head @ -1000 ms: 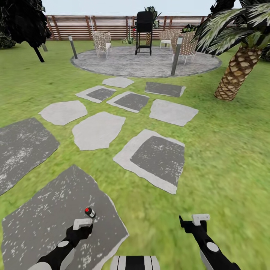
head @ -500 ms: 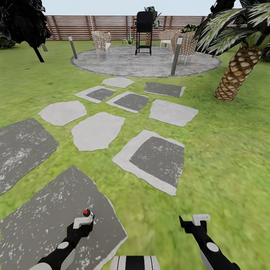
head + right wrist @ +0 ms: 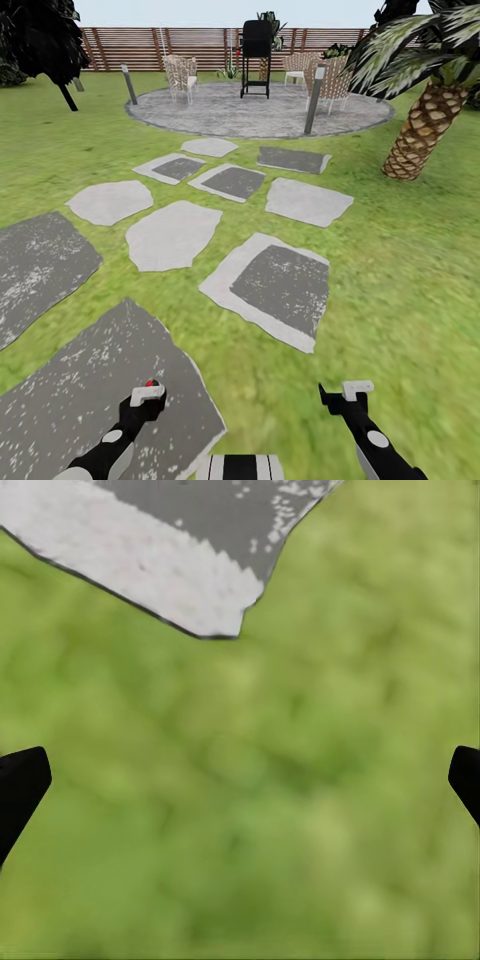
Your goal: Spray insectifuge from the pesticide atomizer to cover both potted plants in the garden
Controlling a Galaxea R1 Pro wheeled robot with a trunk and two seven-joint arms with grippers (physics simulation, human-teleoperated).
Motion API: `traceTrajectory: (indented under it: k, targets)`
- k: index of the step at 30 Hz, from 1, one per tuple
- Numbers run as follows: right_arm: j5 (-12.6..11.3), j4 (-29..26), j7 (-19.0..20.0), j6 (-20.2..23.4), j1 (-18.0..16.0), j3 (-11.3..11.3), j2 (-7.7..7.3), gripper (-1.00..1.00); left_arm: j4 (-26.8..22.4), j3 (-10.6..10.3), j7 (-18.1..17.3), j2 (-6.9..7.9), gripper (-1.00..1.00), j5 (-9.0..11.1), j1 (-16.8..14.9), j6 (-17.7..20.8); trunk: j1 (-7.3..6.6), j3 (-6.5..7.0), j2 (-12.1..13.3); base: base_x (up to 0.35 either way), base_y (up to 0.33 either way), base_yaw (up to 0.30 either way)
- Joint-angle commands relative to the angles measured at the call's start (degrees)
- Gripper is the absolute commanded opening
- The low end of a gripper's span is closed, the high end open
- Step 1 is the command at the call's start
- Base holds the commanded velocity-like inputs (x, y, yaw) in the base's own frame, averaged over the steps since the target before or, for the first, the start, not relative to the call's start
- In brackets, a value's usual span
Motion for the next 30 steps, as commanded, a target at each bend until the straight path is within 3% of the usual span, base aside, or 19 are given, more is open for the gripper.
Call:
traceTrajectory:
  k: [1,12,23,30]
  targets:
    - [0.0,0.04,0.07,-0.18,-0.01,0.03,-0.04,1.0,0.05,-0.05,-0.08,-0.01,1.0,0.35,-0.03,-0.18,0.0,-0.04,-0.01,0.109,0.0,0.0]
    - [-0.01,0.04,0.07,-0.18,-0.03,0.03,-0.03,1.0,0.05,-0.11,-0.08,-0.03,1.0,0.27,-0.03,-0.26,0.0,-0.04,-0.01,0.019,0.0,0.0]
    - [0.0,0.07,0.03,-0.18,-0.02,0.03,-0.05,1.0,0.05,-0.11,-0.08,-0.02,1.0,0.27,-0.1,-0.27,0.29,-3.29,-0.16,0.0,0.0,0.0]
    - [0.0,0.12,0.03,-0.18,-0.03,0.03,-0.03,1.0,0.05,-0.13,-0.08,-0.02,1.0,0.22,-0.05,-0.27,0.29,-3.81,-0.16,0.0,0.0,0.0]
